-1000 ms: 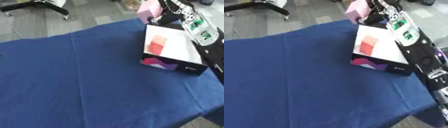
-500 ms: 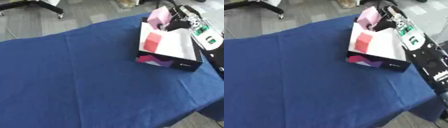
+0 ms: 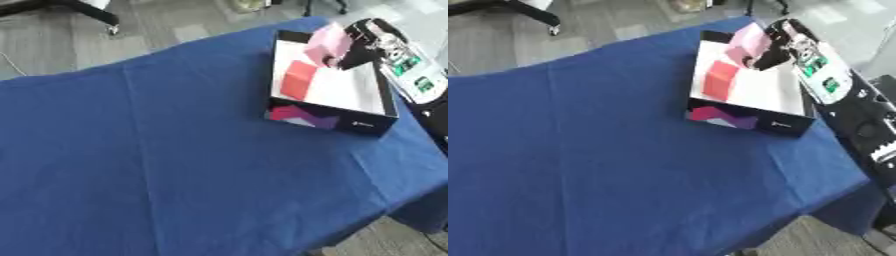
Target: Pick up the objects with one hand, pass them to the other hand, and then place them into the box on the other side of the table.
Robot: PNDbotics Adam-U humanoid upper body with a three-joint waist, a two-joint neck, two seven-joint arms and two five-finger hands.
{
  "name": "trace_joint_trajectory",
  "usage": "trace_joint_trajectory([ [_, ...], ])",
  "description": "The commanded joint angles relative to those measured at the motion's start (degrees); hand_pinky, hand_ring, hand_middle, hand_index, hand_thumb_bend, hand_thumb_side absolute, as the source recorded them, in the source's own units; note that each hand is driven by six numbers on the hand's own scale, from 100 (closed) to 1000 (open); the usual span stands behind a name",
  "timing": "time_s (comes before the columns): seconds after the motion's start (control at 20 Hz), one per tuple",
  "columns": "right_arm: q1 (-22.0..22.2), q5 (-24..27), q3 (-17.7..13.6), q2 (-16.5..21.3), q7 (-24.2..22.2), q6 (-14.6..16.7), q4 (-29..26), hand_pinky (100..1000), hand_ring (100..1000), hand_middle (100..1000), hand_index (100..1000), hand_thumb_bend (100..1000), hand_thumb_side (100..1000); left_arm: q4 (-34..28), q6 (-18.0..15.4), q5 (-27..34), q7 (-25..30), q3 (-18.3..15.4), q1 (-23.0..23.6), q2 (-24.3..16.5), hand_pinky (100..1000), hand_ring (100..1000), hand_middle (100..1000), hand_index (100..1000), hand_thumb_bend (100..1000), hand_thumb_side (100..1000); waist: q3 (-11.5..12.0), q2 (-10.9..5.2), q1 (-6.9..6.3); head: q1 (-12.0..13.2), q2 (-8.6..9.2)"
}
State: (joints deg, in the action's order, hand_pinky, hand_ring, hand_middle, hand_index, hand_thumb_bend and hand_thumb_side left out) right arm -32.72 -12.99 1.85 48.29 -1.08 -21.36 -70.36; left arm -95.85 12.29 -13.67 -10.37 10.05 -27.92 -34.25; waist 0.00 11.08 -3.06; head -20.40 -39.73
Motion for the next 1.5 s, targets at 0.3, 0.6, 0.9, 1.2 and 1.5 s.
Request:
trace_joint_trajectory([
  [0.3, -0.29, -7.11, -1.14, 2.87, -2.70, 0.48, 1.52, 915, 853, 821, 879, 627, 195, -1.32, 0.02, 0.34, -0.42, -1.07, -0.38, -2.09, 813, 760, 669, 815, 617, 535, 0.04, -2.10, -0.53, -0.07, -0.43],
  [0.6, -0.30, -11.11, -2.10, 2.78, -2.21, 0.01, 2.05, 933, 920, 894, 934, 682, 181, -1.39, 0.05, 0.38, -0.54, -1.14, -0.25, -2.11, 812, 760, 668, 816, 618, 533, 0.13, -2.20, -0.48, 0.18, -0.84],
  [0.9, -0.23, -10.08, -2.33, 2.89, 0.29, -0.55, 1.38, 929, 916, 890, 930, 670, 187, -1.41, 0.29, 0.35, -0.71, -1.11, -0.23, -2.11, 811, 758, 666, 814, 624, 530, 0.14, -2.28, -0.39, 0.41, -0.89],
  [1.2, -1.36, 0.41, -2.65, 2.27, 5.90, -0.22, -4.28, 909, 868, 845, 889, 543, 192, -1.61, 0.74, 0.40, -1.39, -1.72, 0.20, -2.38, 808, 757, 663, 813, 626, 524, 0.24, -2.44, -0.70, 4.88, -1.79],
  [1.5, -4.43, 9.91, -0.85, 1.18, 8.43, 2.50, -11.12, 907, 862, 835, 895, 527, 165, -1.83, 1.52, 0.45, -2.27, -2.82, 1.23, -3.34, 807, 756, 663, 812, 628, 521, 1.03, -2.73, -1.04, 15.58, -3.43],
])
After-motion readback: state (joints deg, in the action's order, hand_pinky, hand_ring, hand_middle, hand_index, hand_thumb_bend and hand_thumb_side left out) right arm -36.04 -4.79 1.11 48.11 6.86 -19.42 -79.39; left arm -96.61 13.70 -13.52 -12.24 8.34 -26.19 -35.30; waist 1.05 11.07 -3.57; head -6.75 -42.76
